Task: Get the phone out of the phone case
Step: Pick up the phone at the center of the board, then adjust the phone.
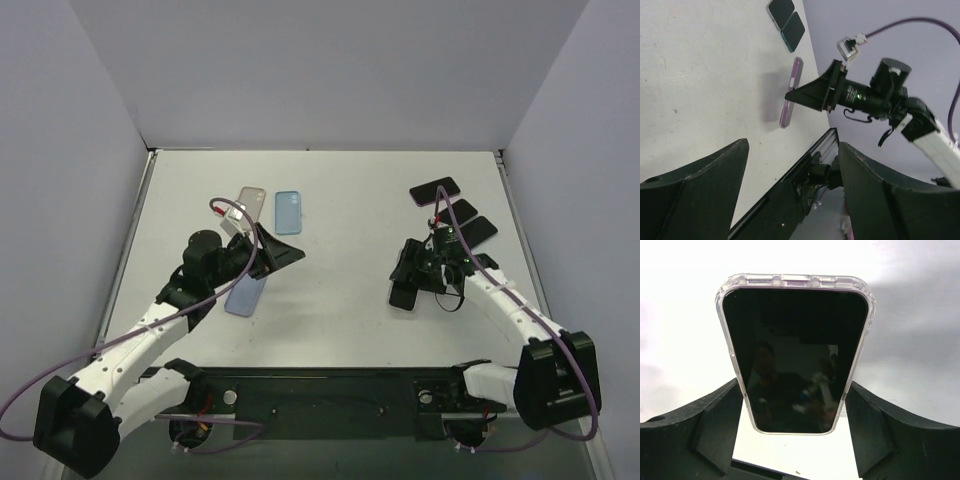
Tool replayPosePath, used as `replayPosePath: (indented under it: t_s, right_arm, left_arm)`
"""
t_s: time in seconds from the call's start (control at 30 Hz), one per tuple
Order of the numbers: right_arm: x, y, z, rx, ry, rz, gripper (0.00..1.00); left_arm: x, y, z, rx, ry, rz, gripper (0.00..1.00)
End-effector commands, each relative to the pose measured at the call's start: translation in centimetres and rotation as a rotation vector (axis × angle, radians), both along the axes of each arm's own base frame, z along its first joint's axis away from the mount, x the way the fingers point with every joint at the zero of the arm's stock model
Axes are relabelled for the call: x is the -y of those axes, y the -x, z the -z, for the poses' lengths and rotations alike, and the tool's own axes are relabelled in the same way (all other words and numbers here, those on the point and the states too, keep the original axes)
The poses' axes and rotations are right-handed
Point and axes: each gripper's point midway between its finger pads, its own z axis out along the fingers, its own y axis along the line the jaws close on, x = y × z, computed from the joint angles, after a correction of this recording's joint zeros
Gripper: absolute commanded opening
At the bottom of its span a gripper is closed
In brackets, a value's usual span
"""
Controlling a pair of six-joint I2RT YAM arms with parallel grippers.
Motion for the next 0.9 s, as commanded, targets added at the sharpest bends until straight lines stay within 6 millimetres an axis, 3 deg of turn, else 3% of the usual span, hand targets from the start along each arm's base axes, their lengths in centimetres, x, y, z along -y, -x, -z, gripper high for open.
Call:
replayPosePath:
  t_s: [0.0, 0.07, 0.23, 0.33, 0.37, 0.47, 0.5, 0.63, 0.83, 0.87]
  right_arm:
    - [-5.3, -1.5, -5.4, 0.3, -0.142, -0.175, 0.0]
    - [-8.4, -0.5, -6.9, 0.345, -0.192, -0.265, 0.0]
    - [-13.4, 1.2, -10.3, 0.443, -0.272, -0.426, 0.0]
    - [-15.6, 3.4, -10.7, 0.446, -0.233, -0.566, 0.0]
    - [-15.9, 3.2, -11.3, 0.471, -0.206, -0.593, 0.0]
    - [-17.5, 4.6, -11.7, 0.475, -0.187, -0.687, 0.0]
    - [-17.7, 4.5, -12.3, 0.491, -0.176, -0.696, 0.0]
    - [-19.2, 5.5, -13.1, 0.508, -0.158, -0.77, 0.0]
    - [-19.6, 5.6, -13.6, 0.529, -0.084, -0.814, 0.0]
    - [-19.4, 5.6, -13.8, 0.532, -0.062, -0.823, 0.0]
  left_arm:
    - [1.3, -1.6, -3.7, -0.003, 0.256, 0.007, 0.82]
    - [2.1, -2.1, -3.1, -0.025, 0.245, 0.005, 0.81]
    - [3.9, -2.2, -1.4, -0.062, 0.194, 0.004, 0.77]
    - [4.9, -1.8, -0.6, -0.058, 0.131, 0.037, 0.81]
    - [4.9, -1.7, 0.5, -0.096, 0.092, 0.036, 0.82]
    - [5.2, -1.6, 0.9, -0.062, 0.004, 0.043, 0.82]
    - [5.0, -1.4, 2.2, -0.095, -0.044, 0.037, 0.82]
    - [5.1, -0.9, 3.6, -0.096, -0.13, 0.055, 0.82]
    - [7.3, 1.2, 4.4, -0.101, -0.157, 0.221, 0.76]
    - [7.6, 1.8, 4.4, -0.103, -0.149, 0.257, 0.71]
